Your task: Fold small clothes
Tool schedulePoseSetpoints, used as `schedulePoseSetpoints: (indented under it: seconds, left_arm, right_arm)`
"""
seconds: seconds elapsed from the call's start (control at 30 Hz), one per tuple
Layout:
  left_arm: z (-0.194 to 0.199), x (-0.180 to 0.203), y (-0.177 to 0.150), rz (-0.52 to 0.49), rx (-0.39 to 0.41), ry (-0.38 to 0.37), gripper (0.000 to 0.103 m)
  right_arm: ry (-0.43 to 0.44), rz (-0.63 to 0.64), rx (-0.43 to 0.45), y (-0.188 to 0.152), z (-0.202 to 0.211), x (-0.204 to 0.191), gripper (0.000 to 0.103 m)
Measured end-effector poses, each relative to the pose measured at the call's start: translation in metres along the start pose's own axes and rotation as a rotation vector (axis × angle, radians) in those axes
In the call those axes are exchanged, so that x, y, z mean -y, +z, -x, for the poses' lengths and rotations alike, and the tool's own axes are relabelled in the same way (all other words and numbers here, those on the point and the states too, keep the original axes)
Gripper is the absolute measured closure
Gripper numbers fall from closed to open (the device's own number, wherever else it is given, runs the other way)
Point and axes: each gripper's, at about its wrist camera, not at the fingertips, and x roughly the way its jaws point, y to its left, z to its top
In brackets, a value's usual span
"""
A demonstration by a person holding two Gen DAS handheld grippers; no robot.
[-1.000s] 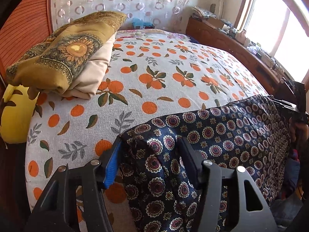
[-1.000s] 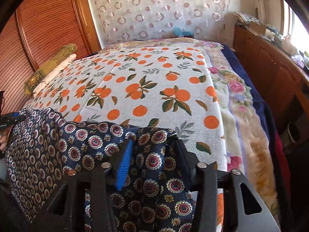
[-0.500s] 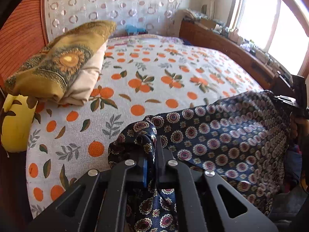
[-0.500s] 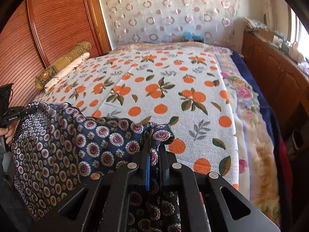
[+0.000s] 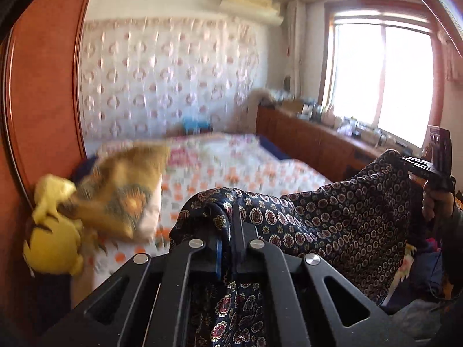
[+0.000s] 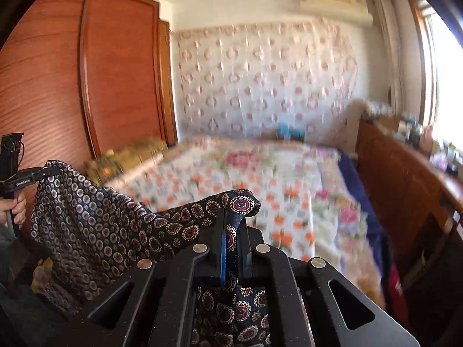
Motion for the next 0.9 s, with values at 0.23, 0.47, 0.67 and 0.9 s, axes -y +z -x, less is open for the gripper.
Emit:
schedulePoseSetpoints:
  seconds: [0.23, 0.47, 0.67, 0.9]
  left_arm:
    - [0.010, -0.011, 0.075, -0.050, 0.124, 0.037, 0.098]
    - [-0.087, -0.053, 0.121, -0.051, 0.069, 0.137, 0.098]
    - [-0.214, -0.077, 0.099, -0.040, -0.121, 0.176, 0.098]
    - [-0.294, -0.079, 0.076, -0.058, -0.264, 0.188, 0.098]
  right_arm:
    - [-0.046, 0.132, 0.129, 0.077, 0.032, -0.018, 0.099]
    - [-0.148, 0.225, 0.101, 0.144, -0.059, -0.002, 0.099]
    - [-0.212, 0.208, -0.105, 0.127, -0.220, -0.002, 0.099]
    - [-0.205, 0.192, -0.323, 0.086, -0.355, 0.006, 0.099]
